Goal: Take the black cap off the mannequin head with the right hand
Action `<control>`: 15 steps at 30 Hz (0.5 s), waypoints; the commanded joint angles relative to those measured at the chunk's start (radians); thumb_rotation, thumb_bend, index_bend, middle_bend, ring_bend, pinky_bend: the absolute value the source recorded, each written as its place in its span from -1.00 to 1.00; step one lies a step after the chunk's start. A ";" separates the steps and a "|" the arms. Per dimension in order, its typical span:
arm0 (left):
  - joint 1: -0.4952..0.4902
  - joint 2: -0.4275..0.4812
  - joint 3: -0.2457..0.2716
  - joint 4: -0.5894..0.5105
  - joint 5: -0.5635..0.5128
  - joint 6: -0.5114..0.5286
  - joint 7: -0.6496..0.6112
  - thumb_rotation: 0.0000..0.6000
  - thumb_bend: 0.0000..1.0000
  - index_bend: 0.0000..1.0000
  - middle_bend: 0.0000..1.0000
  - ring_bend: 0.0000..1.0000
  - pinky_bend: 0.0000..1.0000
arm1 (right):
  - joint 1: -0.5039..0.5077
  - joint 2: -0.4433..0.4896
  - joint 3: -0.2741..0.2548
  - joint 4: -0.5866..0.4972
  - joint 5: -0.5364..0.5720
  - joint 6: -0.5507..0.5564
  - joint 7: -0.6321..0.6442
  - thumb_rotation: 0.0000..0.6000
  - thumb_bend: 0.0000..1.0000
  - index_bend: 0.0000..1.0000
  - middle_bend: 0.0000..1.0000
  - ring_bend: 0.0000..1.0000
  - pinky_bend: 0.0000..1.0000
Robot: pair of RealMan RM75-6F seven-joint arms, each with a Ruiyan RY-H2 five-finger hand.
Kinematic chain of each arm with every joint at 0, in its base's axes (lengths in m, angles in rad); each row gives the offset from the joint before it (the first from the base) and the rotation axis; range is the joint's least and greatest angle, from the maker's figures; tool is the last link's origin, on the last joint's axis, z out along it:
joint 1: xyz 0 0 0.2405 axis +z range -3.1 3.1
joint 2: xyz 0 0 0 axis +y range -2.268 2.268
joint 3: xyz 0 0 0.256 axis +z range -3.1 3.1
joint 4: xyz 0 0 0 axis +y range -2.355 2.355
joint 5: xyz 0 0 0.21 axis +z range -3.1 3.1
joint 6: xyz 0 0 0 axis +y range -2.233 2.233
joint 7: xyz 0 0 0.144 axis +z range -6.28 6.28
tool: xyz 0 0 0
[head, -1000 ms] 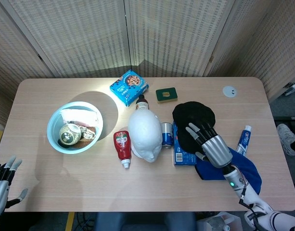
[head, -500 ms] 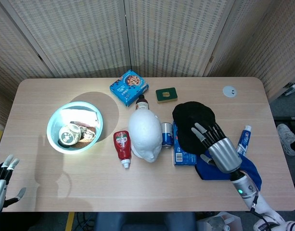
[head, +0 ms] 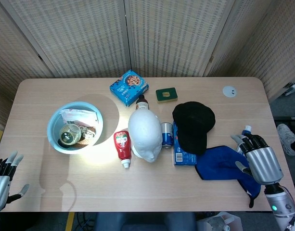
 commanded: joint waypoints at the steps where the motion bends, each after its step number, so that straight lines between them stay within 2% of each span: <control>1: -0.002 0.001 0.000 -0.002 0.002 0.000 0.002 1.00 -0.51 -0.95 -1.00 -0.86 -0.99 | -0.029 0.036 -0.020 -0.009 0.021 -0.016 0.041 1.00 -1.00 -0.55 -0.46 -0.59 -0.44; 6: -0.003 0.000 -0.003 -0.007 0.005 0.007 0.005 1.00 -0.51 -0.95 -1.00 -0.86 -0.99 | -0.072 0.053 -0.028 0.003 0.018 0.003 0.074 1.00 -1.00 -0.55 -0.51 -0.63 -0.45; 9: -0.004 -0.005 -0.007 -0.004 0.013 0.018 0.004 1.00 -0.51 -0.95 -1.00 -0.86 -0.99 | -0.091 0.059 -0.033 0.003 0.016 0.005 0.090 1.00 -1.00 -0.55 -0.57 -0.74 -0.64; 12: -0.006 -0.008 -0.006 0.000 0.016 0.020 0.004 1.00 -0.51 -0.95 -1.00 -0.86 -1.00 | -0.105 0.067 -0.035 -0.001 0.019 -0.002 0.092 1.00 -1.00 -0.55 -0.65 -0.87 -0.94; 15: -0.007 -0.011 -0.007 0.004 0.017 0.021 0.002 1.00 -0.51 -0.95 -1.00 -0.86 -1.00 | -0.112 0.072 -0.031 -0.006 0.019 -0.007 0.093 1.00 -1.00 -0.55 -0.68 -0.92 -1.00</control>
